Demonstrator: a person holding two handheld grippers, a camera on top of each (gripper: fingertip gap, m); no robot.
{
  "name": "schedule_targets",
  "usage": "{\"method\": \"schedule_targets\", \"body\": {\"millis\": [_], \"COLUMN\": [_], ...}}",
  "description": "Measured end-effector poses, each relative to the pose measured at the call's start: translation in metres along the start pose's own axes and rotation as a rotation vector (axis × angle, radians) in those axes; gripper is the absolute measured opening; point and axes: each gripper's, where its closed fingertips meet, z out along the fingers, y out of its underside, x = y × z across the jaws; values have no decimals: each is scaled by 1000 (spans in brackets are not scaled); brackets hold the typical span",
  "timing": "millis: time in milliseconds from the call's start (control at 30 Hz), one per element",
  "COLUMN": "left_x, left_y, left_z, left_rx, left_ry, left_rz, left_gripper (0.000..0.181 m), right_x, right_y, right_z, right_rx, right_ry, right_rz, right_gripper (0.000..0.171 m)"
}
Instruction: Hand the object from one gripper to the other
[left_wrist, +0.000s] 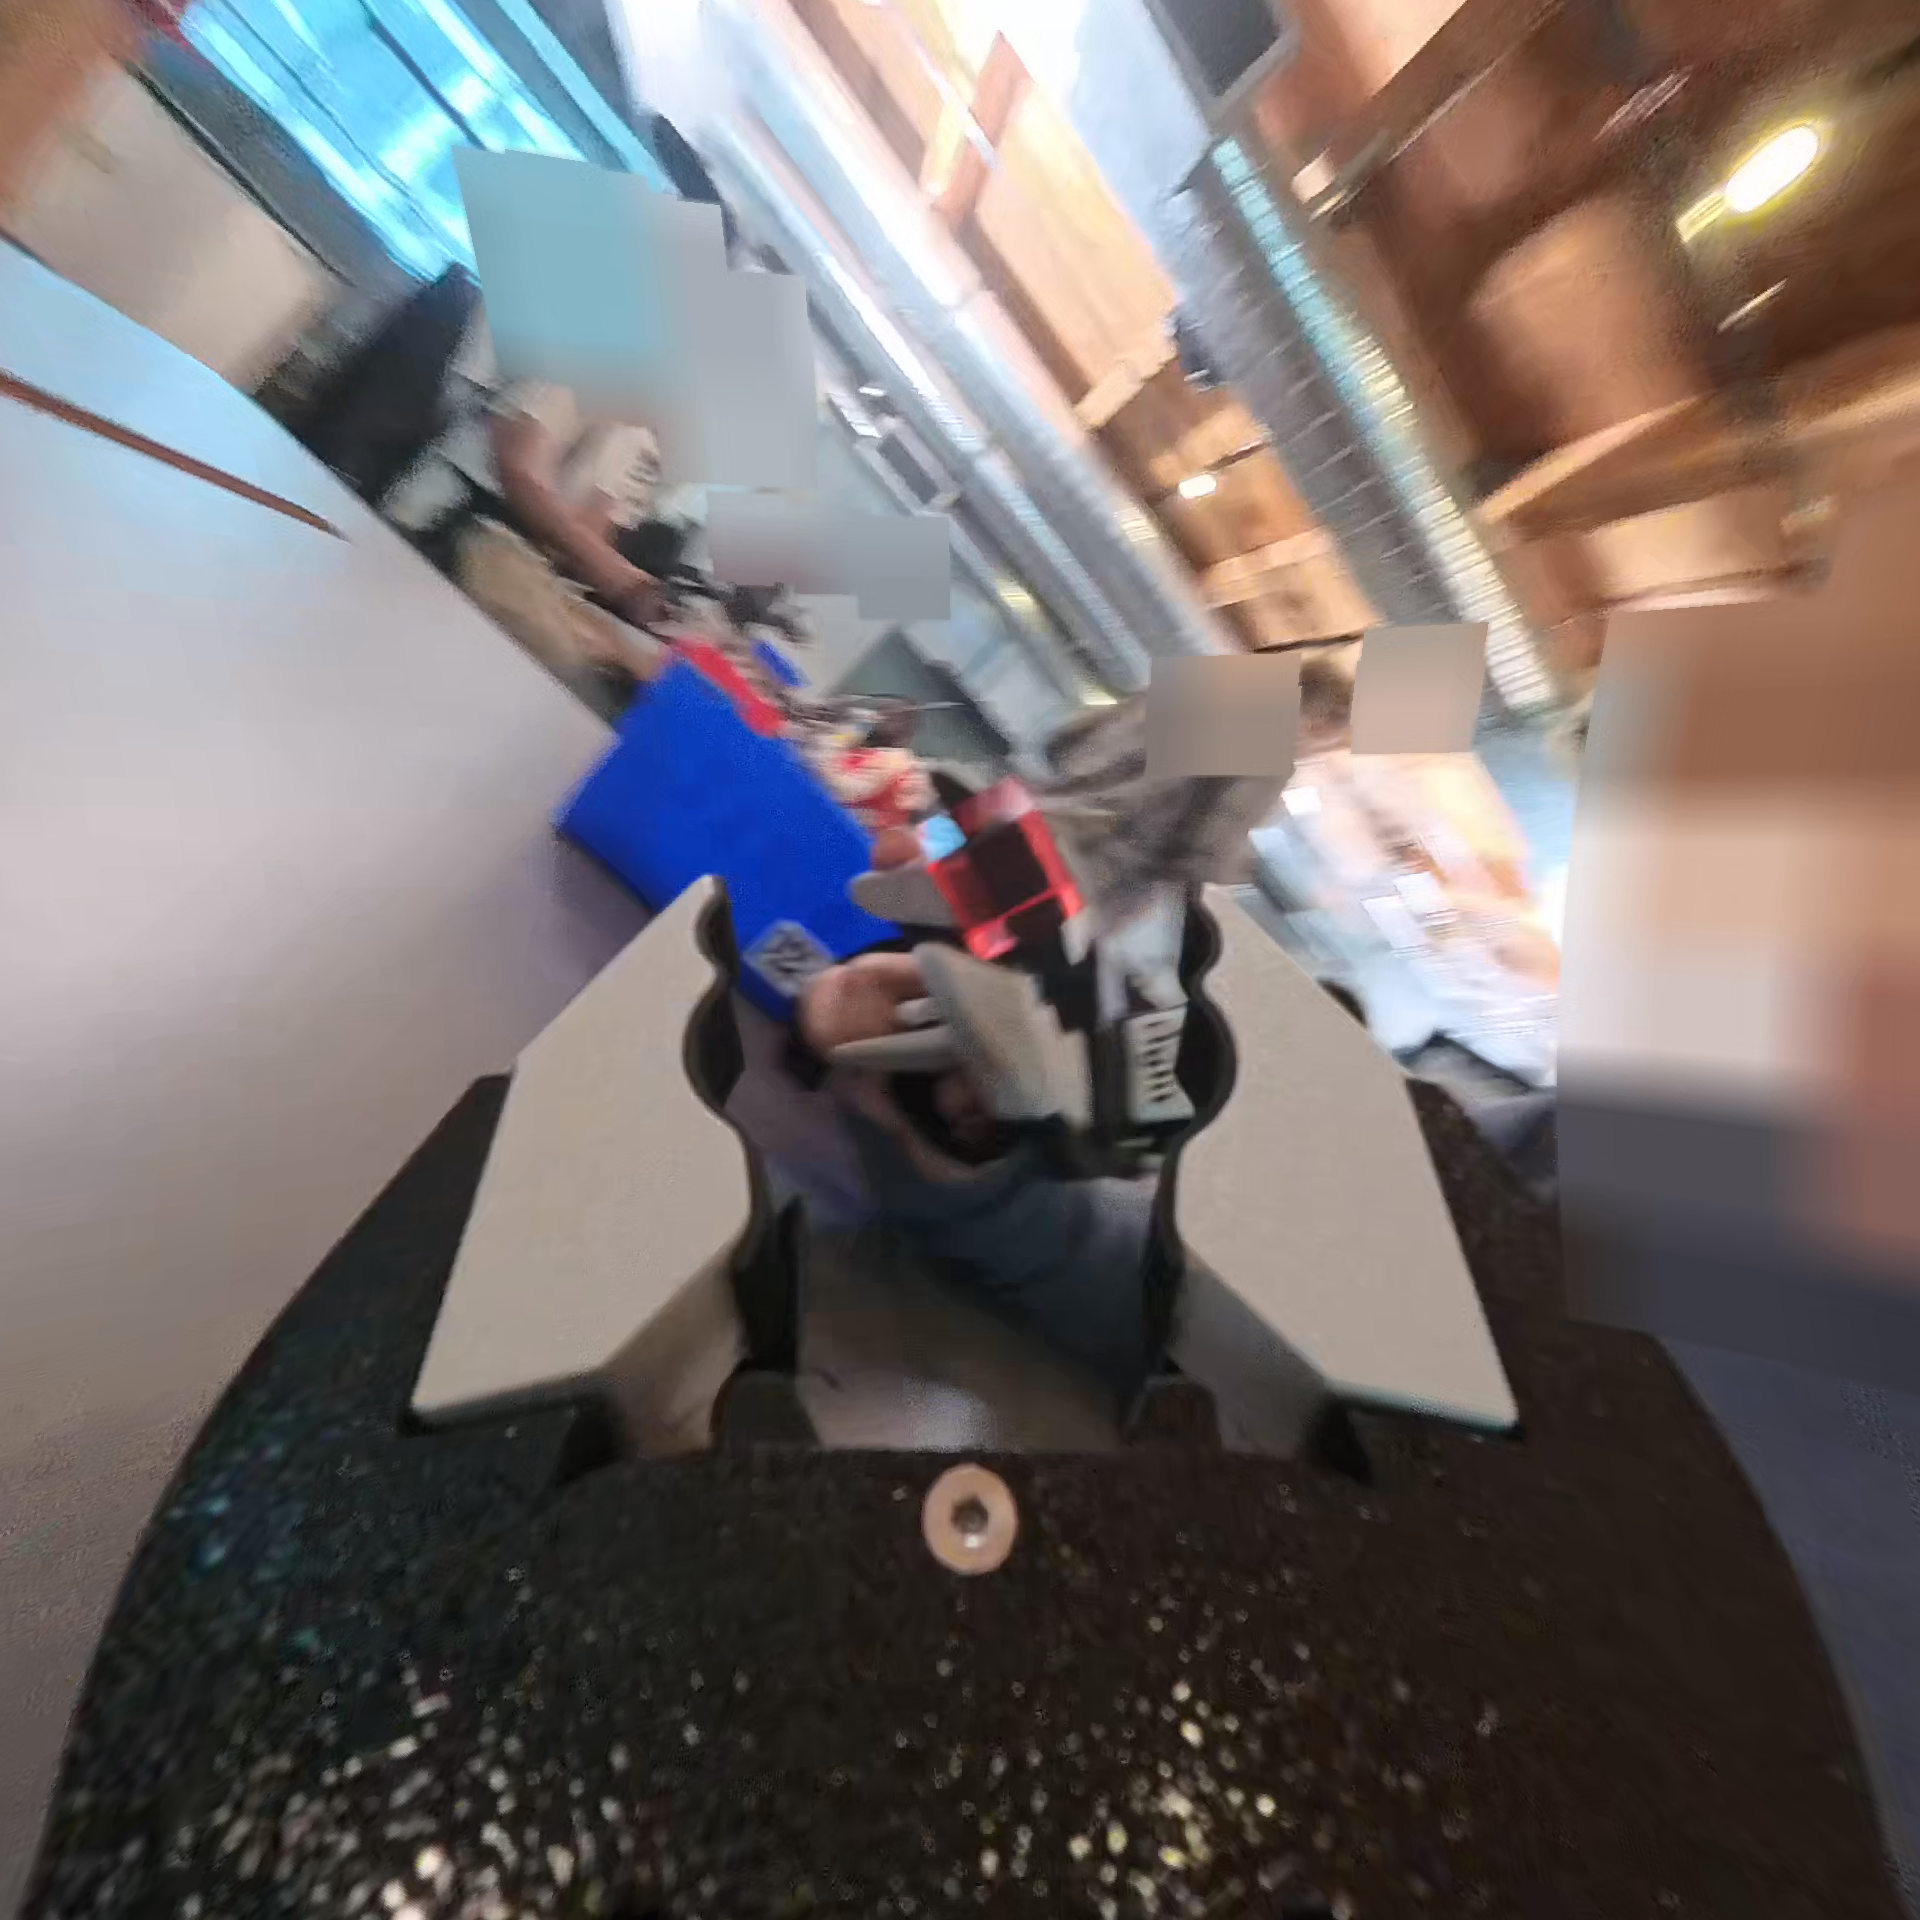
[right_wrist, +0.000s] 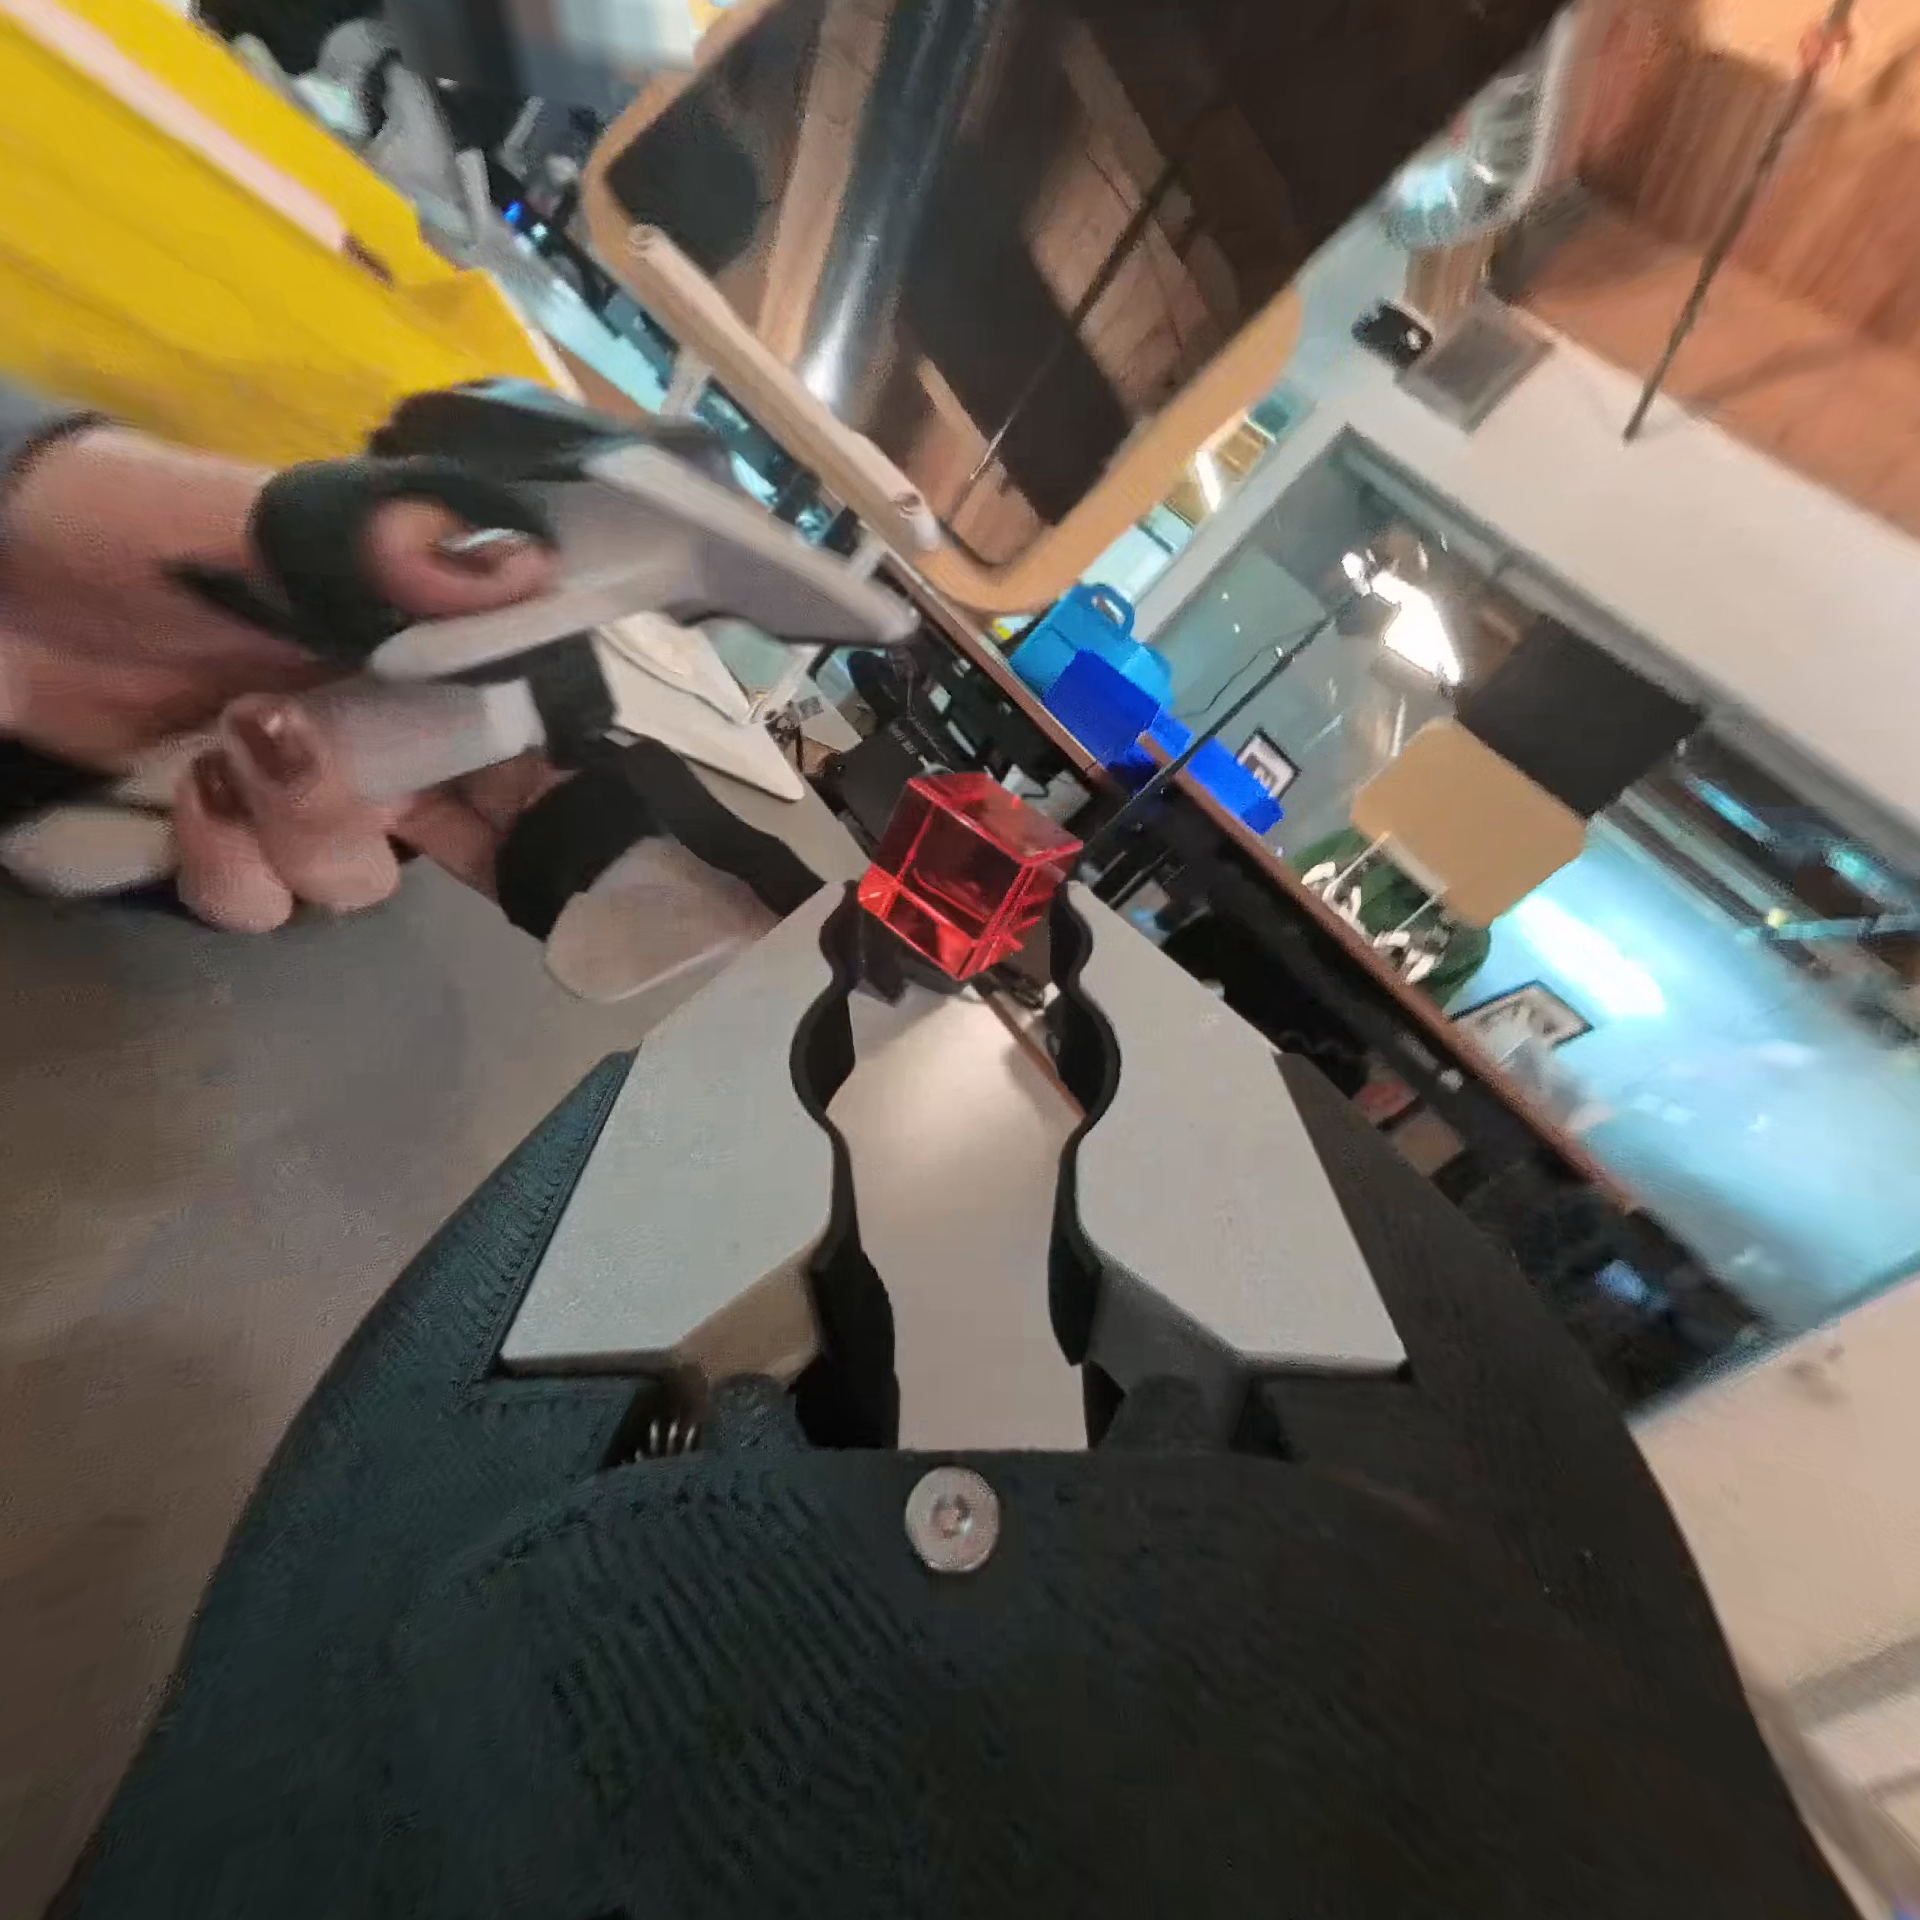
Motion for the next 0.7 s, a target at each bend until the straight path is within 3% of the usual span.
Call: {"method": "schedule_targets", "body": {"millis": [67,233,433,533,633,700], "left_x": [-7,-12,-12,-13,-14,-15], "left_y": [-10,-28,-22,-25,-27,-28], "left_z": [-8,-25,-21,-23,-25,-25], "left_rx": [29,79,43,57,71,72], "left_ry": [-120,-355,-369,-367,-365,-365], "left_rz": [210,657,697,676,651,644], "left_gripper": [90,79,71,65,65,65], "right_x": [15,86,164,157,122,102], "right_y": [8,3,-22,20,74,96], "right_z": [-3,-29,-135,-194,-256,-280], "right_rx": [-19,-83,-331,-646,-1000,-1147], "right_ry": [36,248,448,353,186,133], "right_rz": [98,152,290,395,501,609], "right_gripper": [34,34,34,35,35,35]}}
